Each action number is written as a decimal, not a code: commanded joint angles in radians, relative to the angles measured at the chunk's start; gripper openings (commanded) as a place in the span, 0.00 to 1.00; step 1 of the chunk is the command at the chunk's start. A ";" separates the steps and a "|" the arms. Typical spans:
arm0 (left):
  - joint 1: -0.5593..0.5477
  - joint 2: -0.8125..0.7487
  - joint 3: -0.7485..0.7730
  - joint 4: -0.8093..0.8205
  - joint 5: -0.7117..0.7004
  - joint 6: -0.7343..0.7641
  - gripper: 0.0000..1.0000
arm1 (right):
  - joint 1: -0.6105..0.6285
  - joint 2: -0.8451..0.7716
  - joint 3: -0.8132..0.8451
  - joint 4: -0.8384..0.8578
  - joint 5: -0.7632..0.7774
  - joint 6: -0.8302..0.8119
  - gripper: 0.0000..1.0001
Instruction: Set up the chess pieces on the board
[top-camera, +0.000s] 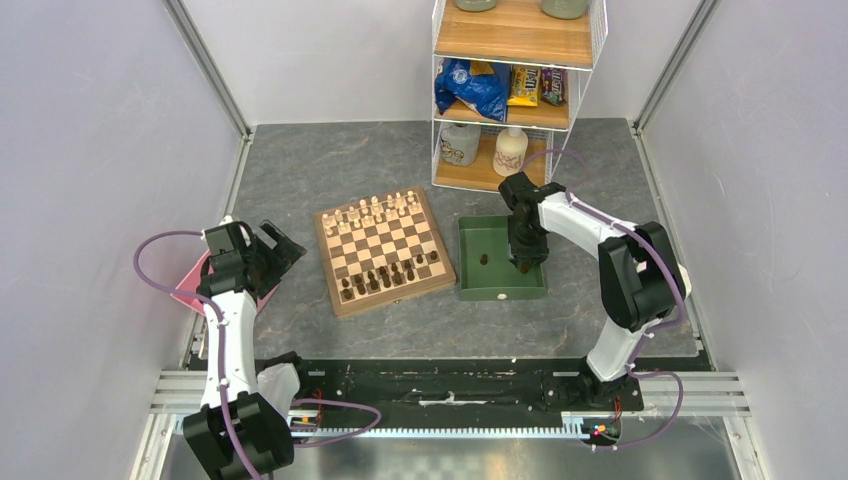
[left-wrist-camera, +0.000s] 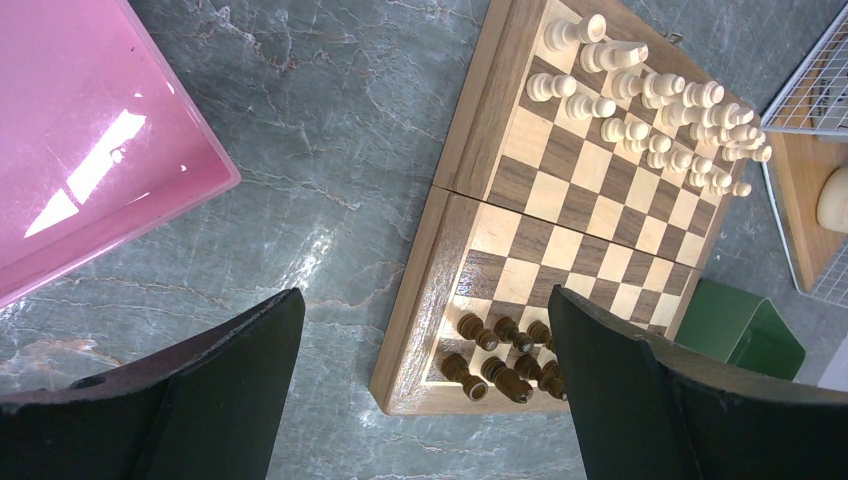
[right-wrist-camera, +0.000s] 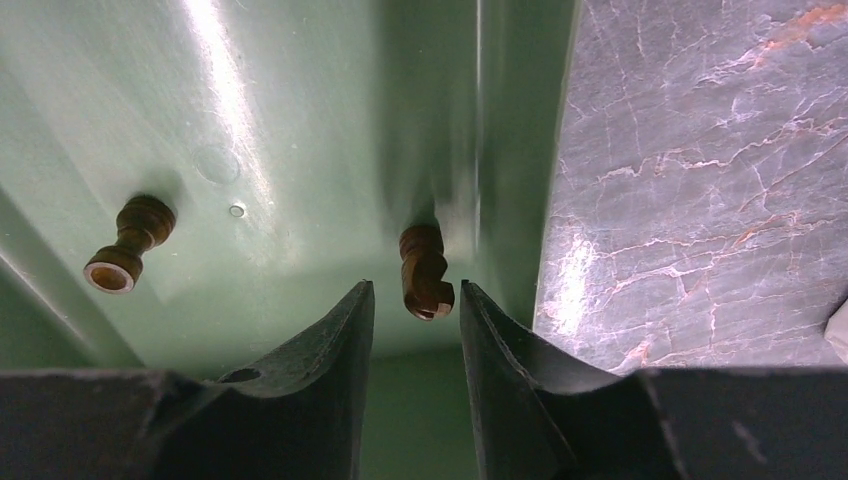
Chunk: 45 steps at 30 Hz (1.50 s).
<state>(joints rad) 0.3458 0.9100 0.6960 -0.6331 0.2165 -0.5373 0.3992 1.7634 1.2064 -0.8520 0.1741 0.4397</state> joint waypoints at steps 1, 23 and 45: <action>0.005 0.002 0.012 0.016 0.014 0.023 0.99 | -0.001 0.014 0.014 0.019 0.017 -0.015 0.44; 0.005 0.005 0.012 0.017 0.015 0.023 0.99 | 0.000 0.032 0.020 0.032 -0.016 -0.005 0.19; 0.005 0.003 0.012 0.016 0.017 0.023 0.99 | 0.169 -0.094 0.262 -0.116 -0.039 0.047 0.18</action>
<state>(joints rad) 0.3458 0.9176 0.6960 -0.6331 0.2165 -0.5373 0.5148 1.7073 1.3960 -0.9329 0.1440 0.4583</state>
